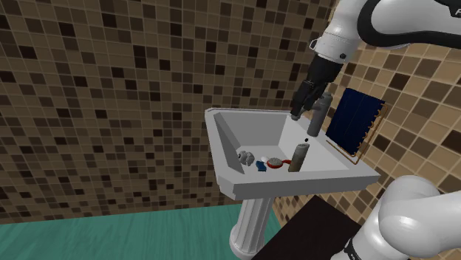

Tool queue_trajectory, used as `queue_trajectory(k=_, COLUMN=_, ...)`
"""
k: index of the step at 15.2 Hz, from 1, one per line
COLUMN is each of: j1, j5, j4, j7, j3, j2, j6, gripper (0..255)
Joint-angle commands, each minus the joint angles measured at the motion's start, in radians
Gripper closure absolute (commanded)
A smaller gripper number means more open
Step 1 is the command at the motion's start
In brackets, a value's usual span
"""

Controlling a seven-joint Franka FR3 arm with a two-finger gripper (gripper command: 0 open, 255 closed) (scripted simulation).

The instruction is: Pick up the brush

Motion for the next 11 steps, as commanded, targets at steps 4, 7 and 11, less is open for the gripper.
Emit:
queue_trajectory(k=4, j1=0.007, j5=-0.026, j4=-0.100, j7=-0.106, j3=-0.062, j2=-0.031, j6=0.072, gripper=0)
queue_trajectory(k=7, j1=0.010, j5=-0.056, j4=-0.185, j7=-0.212, j3=-0.129, j2=-0.045, j6=0.146, gripper=0)
queue_trajectory(k=11, j1=0.009, j5=-0.099, j4=-0.276, j7=-0.358, j3=-0.226, j2=-0.034, j6=0.252, gripper=0)
